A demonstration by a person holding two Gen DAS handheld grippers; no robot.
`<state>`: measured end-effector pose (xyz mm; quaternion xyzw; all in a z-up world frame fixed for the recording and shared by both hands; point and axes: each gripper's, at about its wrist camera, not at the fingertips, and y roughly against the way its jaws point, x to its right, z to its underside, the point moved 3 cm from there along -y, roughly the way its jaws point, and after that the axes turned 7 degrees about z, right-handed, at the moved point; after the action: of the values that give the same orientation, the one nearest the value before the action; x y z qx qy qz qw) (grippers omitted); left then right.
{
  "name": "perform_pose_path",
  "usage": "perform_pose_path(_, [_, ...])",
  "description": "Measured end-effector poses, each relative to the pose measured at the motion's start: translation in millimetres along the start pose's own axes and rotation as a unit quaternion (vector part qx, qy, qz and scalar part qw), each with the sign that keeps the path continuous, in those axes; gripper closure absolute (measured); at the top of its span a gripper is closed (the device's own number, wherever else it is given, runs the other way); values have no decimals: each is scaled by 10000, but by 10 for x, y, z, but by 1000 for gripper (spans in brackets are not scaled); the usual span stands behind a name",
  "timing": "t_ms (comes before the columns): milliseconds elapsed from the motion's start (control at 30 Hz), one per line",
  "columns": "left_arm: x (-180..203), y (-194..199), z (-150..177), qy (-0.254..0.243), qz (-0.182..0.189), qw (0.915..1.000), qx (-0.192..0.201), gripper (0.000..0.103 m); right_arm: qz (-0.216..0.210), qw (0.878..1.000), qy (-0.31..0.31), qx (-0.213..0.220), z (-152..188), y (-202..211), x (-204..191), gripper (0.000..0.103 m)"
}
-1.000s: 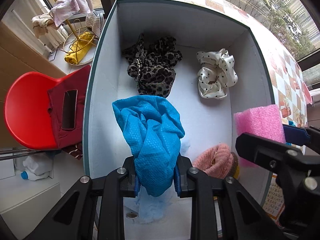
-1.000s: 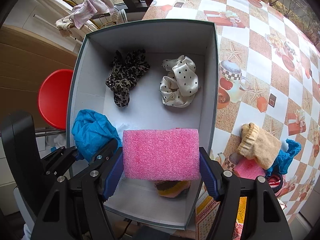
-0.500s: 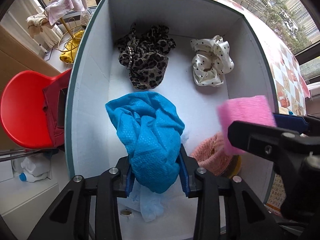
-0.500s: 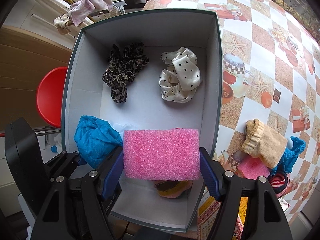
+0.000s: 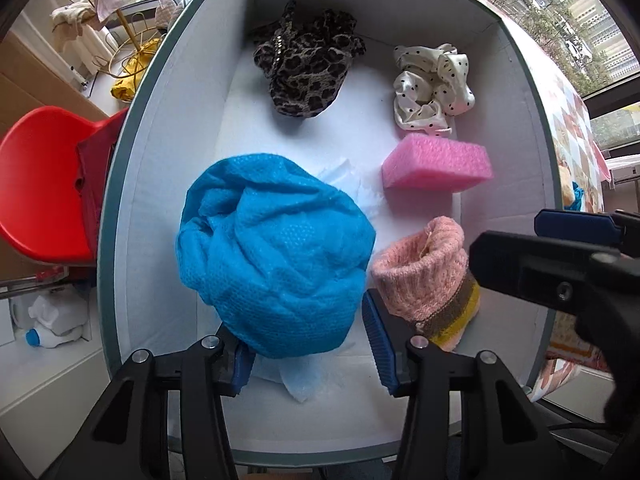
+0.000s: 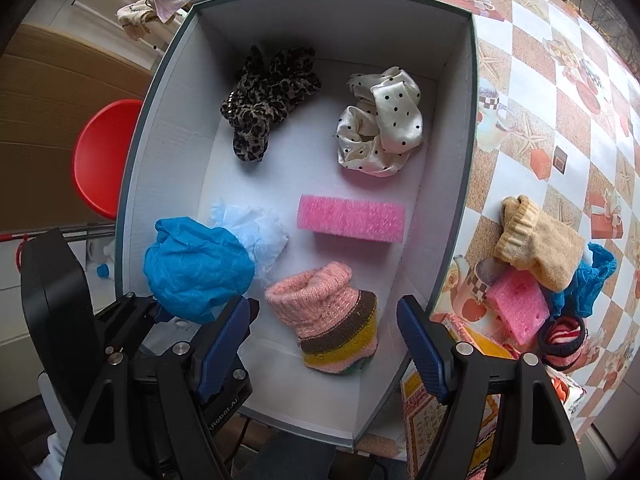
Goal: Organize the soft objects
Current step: 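Open both tools to release the cloth and sponge in the box, then move both tools back toward the remaining items on the table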
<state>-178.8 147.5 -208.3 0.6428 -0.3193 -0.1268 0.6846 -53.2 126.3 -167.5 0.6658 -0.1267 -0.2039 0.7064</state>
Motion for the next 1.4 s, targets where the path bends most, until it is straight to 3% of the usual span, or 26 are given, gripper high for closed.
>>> perform_pose_path(100, [-38, -9, 164, -72, -145, 9999, 2, 45, -218, 9997, -27, -101, 121, -2, -54, 25])
perform_pose_path(200, [-33, 75, 237, 75, 180, 9997, 130, 32, -247, 9997, 71, 38, 181, 80, -112, 20])
perform_pose_path(267, [-22, 173, 216, 211, 388, 9987, 271, 17, -186, 9994, 159, 224, 153, 184, -118, 12])
perform_pose_path(300, [-14, 231, 195, 272, 380, 9983, 353, 15, -44, 9993, 175, 326, 132, 243, -109, 0])
perform_pose_path(367, [-12, 338, 137, 326, 308, 9978, 485, 0, -48, 9984, 123, 548, 88, 372, -54, 0])
perform_pose_path(633, [-35, 884, 20, 507, 624, 9906, 1104, 0, -688, 9917, -385, 1011, 97, 889, 191, 0])
perform_pose_path(867, [127, 1034, -124, 360, 887, 9914, 889, 0, -1114, 9823, -952, 1164, 308, 1282, 586, 0])
perform_pose_path(1100, [568, 825, -116, 102, 1031, 9940, 346, 0, -923, 9734, -1738, 1176, 655, 1348, 1380, 0])
perform_pose_path(1400, [1216, 741, -319, -669, 801, 9945, 117, 0, -519, 9497, -3014, 675, 1192, 913, 2429, 0])
